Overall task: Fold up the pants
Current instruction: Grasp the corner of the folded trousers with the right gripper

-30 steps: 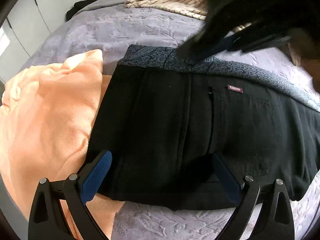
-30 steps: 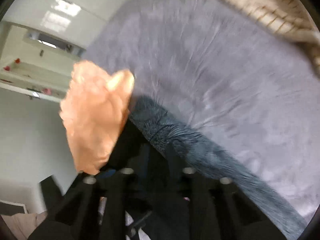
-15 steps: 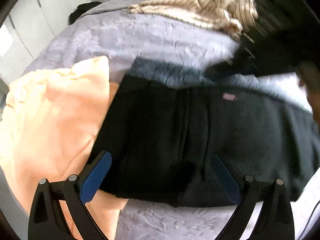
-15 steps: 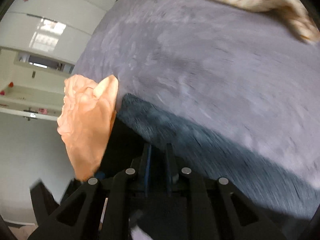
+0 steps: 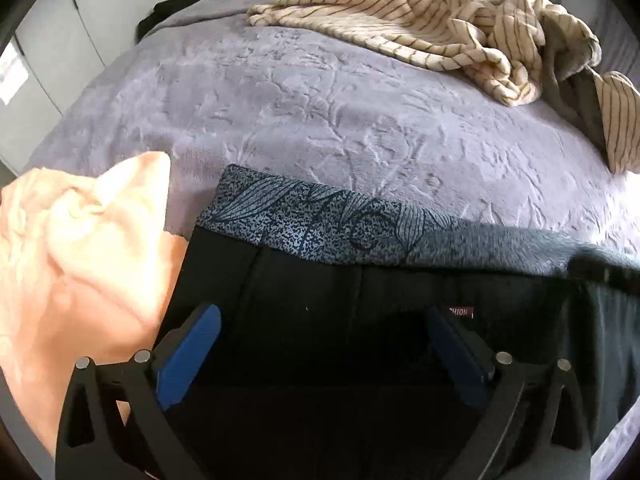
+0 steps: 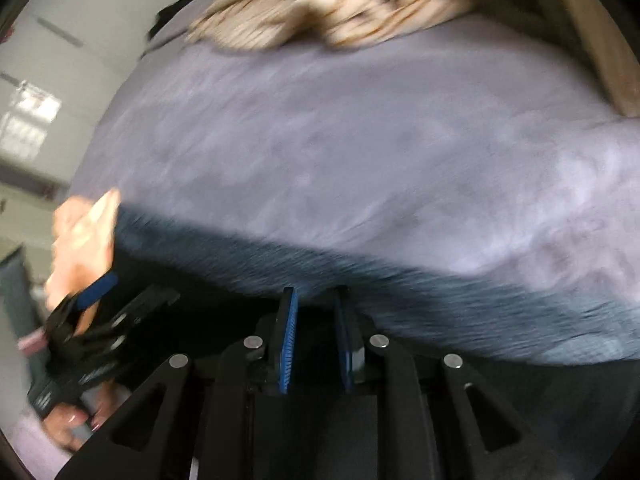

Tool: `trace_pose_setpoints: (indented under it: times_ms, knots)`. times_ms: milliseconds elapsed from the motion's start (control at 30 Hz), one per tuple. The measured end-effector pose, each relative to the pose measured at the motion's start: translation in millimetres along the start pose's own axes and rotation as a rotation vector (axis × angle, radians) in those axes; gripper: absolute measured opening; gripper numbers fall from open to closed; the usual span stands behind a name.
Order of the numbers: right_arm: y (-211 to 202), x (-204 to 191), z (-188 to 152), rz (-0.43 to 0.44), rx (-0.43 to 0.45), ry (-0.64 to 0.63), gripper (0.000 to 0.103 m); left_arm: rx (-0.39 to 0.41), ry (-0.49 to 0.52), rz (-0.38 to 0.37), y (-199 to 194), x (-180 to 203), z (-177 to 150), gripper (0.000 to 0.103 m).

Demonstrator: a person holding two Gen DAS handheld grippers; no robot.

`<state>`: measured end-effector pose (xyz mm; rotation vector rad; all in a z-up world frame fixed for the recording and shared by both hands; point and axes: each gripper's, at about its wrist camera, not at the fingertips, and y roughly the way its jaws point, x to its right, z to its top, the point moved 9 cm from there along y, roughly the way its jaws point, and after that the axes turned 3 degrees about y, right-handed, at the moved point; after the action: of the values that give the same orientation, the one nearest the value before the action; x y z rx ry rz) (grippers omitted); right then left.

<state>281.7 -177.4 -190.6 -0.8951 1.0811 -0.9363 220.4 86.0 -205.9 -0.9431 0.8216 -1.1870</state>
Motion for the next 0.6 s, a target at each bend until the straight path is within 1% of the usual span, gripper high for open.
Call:
trace_pose_setpoints:
  times_ms: [33, 67, 133, 167, 200, 267, 367, 500, 600]
  knots:
    - [-2.7, 13.3, 5.5, -0.037, 0.019, 0.032, 0.021, -0.005, -0.005, -0.002, -0.6, -0.6, -0.4, 0.103]
    - [-5.1, 22.9, 8.0, -0.046, 0.023, 0.068, 0.021, -0.015, -0.017, -0.003, -2.7, -1.5, -0.9, 0.103]
    - [-15.5, 40.2, 7.9, -0.013, 0.018, 0.162, 0.022, -0.030, -0.024, 0.008, -9.5, -1.5, -3.1, 0.103]
    - [-20.2, 43.6, 5.3, -0.003, 0.012, 0.178, 0.027, -0.033, -0.018, 0.015, -11.9, -0.8, -4.8, 0.103]
    - [-24.6, 44.2, 0.8, 0.003, 0.004, 0.178, 0.036, -0.037, -0.007, 0.023, -16.3, 1.4, -7.9, 0.103]
    - [-38.1, 45.4, -13.1, 0.000, -0.008, 0.151, 0.045, -0.054, 0.002, 0.020, -22.6, 8.2, -15.1, 0.103]
    - [-53.1, 45.5, -39.3, 0.059, -0.052, 0.146, 0.045, -0.087, -0.004, -0.017, -30.2, 22.1, -29.0, 0.103]
    - [-60.0, 46.2, -81.3, 0.065, -0.094, 0.156, 0.044, -0.128, 0.011, -0.044, -39.7, 48.0, -50.7, 0.103]
    - [-64.8, 56.5, -110.8, 0.064, -0.123, 0.196, 0.045, -0.163, 0.032, -0.061, -44.6, 68.2, -64.5, 0.103]
